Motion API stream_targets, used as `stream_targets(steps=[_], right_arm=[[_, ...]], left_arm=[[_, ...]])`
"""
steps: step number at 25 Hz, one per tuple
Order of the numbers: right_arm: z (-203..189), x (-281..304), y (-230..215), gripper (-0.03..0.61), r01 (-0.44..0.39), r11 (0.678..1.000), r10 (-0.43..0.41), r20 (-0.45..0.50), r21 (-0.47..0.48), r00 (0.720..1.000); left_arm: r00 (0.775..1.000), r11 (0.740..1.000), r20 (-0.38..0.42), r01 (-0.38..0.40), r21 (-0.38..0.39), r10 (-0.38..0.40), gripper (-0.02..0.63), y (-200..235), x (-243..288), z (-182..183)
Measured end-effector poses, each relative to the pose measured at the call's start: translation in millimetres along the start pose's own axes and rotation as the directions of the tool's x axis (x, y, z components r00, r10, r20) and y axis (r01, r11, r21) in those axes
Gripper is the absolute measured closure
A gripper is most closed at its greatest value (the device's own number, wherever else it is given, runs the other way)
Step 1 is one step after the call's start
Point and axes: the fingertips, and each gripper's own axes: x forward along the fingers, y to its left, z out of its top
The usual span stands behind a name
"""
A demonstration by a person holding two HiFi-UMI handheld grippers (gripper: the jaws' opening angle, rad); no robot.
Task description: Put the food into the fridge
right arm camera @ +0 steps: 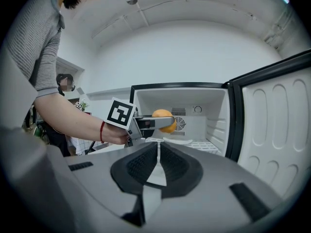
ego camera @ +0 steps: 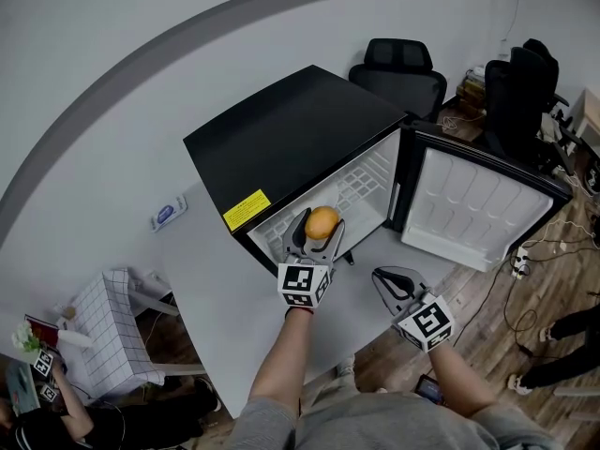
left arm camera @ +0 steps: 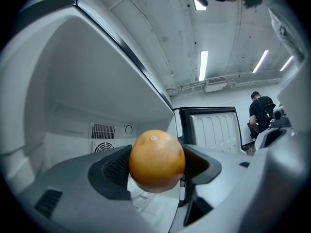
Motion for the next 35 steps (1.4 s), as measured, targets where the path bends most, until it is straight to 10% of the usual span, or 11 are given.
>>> stream_targets(steps=[35], right_arm=[[-7,33,-18,0.566,-0.004,1.0,0.003,-0.038,-0.003,0.999]], left_arm=[[0.991,0.994,-0.123,-0.041,0.1,0.053,0.29,47,47,-33]])
